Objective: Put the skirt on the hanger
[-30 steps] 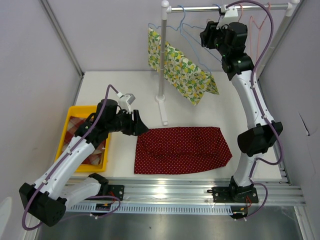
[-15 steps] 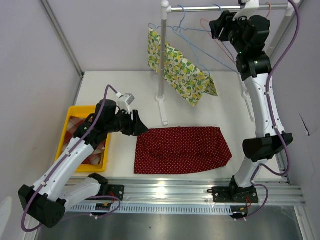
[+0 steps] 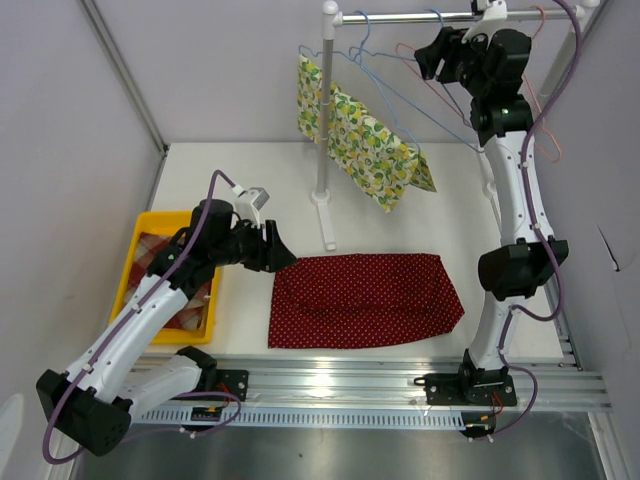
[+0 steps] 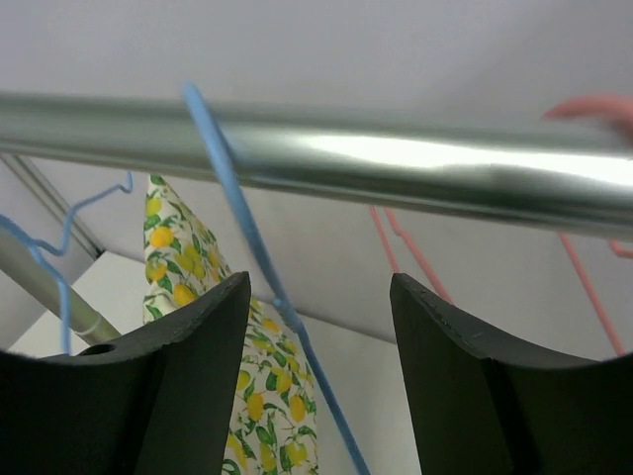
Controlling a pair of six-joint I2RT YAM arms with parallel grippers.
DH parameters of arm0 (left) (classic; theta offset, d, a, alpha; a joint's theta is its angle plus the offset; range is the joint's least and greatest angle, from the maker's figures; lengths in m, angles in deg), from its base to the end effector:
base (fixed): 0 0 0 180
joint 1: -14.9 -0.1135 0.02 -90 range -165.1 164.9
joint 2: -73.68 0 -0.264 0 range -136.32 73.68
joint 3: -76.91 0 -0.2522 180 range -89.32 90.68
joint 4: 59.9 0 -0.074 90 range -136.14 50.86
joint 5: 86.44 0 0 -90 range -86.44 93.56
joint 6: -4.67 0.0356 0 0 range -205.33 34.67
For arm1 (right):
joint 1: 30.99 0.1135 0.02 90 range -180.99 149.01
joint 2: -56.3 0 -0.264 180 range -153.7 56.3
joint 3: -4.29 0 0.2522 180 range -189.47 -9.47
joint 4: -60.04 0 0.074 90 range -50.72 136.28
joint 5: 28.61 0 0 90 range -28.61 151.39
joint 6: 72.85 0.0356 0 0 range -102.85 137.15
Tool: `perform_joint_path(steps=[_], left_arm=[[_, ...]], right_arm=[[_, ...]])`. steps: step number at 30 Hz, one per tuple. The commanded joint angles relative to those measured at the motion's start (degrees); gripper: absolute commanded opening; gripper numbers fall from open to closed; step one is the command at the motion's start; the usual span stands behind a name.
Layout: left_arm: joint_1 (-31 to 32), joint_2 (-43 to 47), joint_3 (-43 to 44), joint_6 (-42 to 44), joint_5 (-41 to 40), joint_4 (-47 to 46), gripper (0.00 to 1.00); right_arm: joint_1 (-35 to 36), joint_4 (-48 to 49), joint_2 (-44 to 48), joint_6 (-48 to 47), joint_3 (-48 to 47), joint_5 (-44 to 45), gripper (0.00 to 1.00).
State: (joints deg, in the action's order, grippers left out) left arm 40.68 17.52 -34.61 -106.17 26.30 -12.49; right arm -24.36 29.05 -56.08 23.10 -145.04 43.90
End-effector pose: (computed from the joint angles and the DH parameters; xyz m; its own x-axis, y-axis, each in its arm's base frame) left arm 0.1802 -0.1023 0.3252 -0.7278 -0.0129 -0.6857 0.4569 0.7365 -0.4988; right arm 0.4253 0.0602 0.5204 0.0604 0.1066 -0.9925 -0.4155 0.9067 0.0721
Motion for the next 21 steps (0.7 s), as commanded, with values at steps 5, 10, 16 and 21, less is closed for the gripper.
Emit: perform_joint_path(steps=[5,10,16,21], left_arm=[[0.41,1.05,0.48,1.42,0.29,-0.07,0.57],[0.41,1.23,0.48,1.59,-0.15,0.45,0.57],[0.41,1.67,-0.05,1.59,-0.33,0.45,0.57],[0.5,1.84,-0.4,1.33,0.2,0.01,0.56]], right_arm=[[0.92,1.85,-2.75,-0.16,-1.28,-1.67,0.64],[1.01,3.52,-2.85,0.2,-1.1,-0.35,0.46],[0.93,3.87,-2.15,0.46,-2.16,0.18,0.05],[1.01,3.96,0.04,0.46,-1.98,0.36,0.0]])
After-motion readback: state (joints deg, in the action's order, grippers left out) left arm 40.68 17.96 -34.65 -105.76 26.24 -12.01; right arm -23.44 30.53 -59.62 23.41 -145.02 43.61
